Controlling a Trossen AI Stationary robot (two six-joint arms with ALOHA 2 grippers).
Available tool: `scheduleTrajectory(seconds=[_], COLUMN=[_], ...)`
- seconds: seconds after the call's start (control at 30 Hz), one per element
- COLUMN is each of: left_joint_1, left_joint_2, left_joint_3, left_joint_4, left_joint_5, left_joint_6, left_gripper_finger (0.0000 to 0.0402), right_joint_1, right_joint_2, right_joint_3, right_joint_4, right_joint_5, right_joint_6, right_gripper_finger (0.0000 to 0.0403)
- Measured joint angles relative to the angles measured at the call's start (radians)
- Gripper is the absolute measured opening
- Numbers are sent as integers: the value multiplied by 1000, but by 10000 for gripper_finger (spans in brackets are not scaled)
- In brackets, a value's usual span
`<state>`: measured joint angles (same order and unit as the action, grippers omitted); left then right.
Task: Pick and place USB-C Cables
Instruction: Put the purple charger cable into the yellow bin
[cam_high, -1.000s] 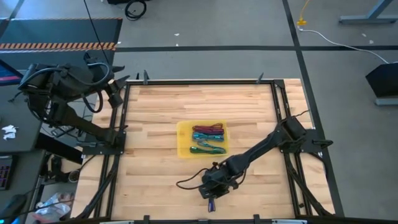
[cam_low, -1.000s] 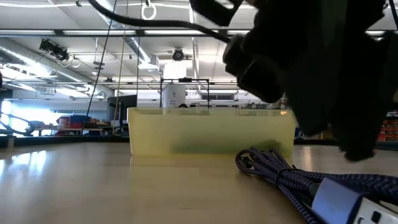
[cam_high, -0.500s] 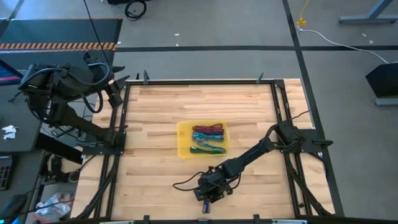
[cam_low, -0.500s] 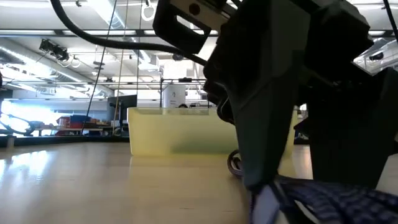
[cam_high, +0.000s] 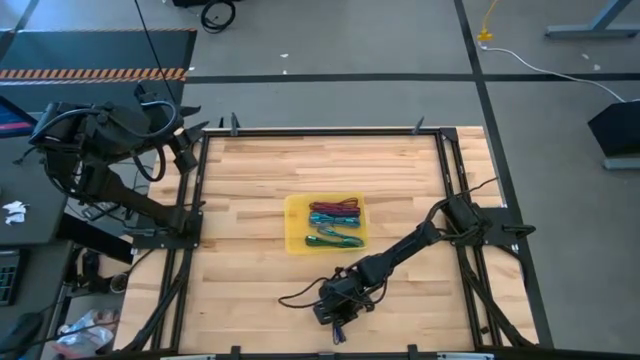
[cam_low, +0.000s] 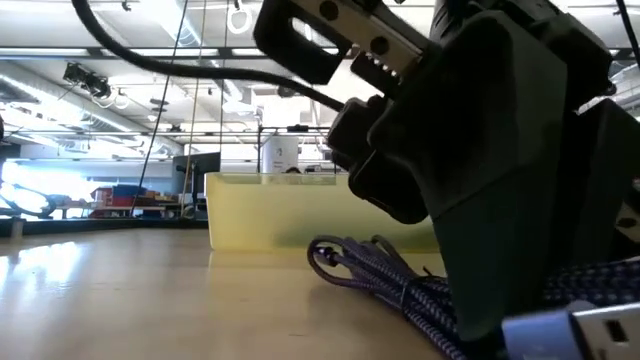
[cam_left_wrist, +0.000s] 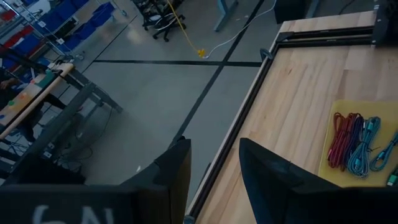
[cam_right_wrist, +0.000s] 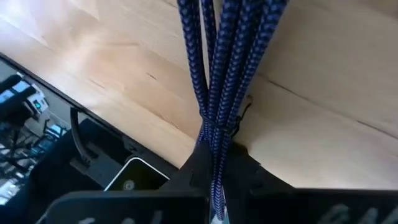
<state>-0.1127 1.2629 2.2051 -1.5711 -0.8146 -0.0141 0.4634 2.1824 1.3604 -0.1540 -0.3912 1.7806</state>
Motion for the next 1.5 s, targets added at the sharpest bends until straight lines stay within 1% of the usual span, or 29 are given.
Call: scheduleTrajectory(seconds=[0.1,0.17,0.23,0.3,0.4,0.47,0.5,0.57,0.67,0.7,0.77,0.83,0.97,1.03,1.13,1.23,1.3,1.4,1.5], left_joint_1=[0,0,0,0,0,0,0,0,0,0,0,0,0,0,0,0,0,0,0], left_joint_2=[0,0,0,0,0,0,0,0,0,0,0,0,0,0,4,9,14,25,40], left_joint_3=[0,0,0,0,0,0,0,0,0,0,0,0,0,0,0,0,0,0,0], left_joint_4=[0,0,0,0,0,0,0,0,0,0,0,0,0,0,0,0,0,0,0], left_joint_5=[0,0,0,0,0,0,0,0,0,0,0,0,0,0,0,0,0,0,-1], left_joint_6=[0,0,0,-1,-6,-17,-26,-31,-53,-58,-80,-99,-142,-160,-170,-194,-212,-229,-231], left_gripper_finger=[142,142,142,142,142,142,142,142,142,142,142,142,142,142,142,142,142,142,142], right_joint_1=[-6,-21,-46,-73,-116,-146,-161,-196,-263,-289,-350,-414,-528,-575,-629,-665,-677,-675,-652], right_joint_2=[-30,-77,-146,-226,-357,-454,-506,-602,-721,-755,-810,-844,-851,-838,-800,-750,-701,-600,-492], right_joint_3=[-5,-8,-7,-4,-4,-4,-4,-1,-1,-1,0,1,-2,-2,-1,-1,21,110,237], right_joint_4=[-2,-21,-4,12,10,15,19,23,14,5,-42,-137,-366,-446,-560,-664,-766,-948,-1094], right_joint_5=[16,44,104,188,339,430,469,507,505,490,417,344,219,160,109,83,74,89,114], right_joint_6=[-29,-61,-104,-175,-330,-463,-538,-688,-856,-899,-967,-1023,-1147,-1226,-1364,-1505,-1595,-1742,-1880], right_gripper_finger=[18,18,18,18,18,18,18,18,18,18,18,18,18,18,18,18,18,18,18])
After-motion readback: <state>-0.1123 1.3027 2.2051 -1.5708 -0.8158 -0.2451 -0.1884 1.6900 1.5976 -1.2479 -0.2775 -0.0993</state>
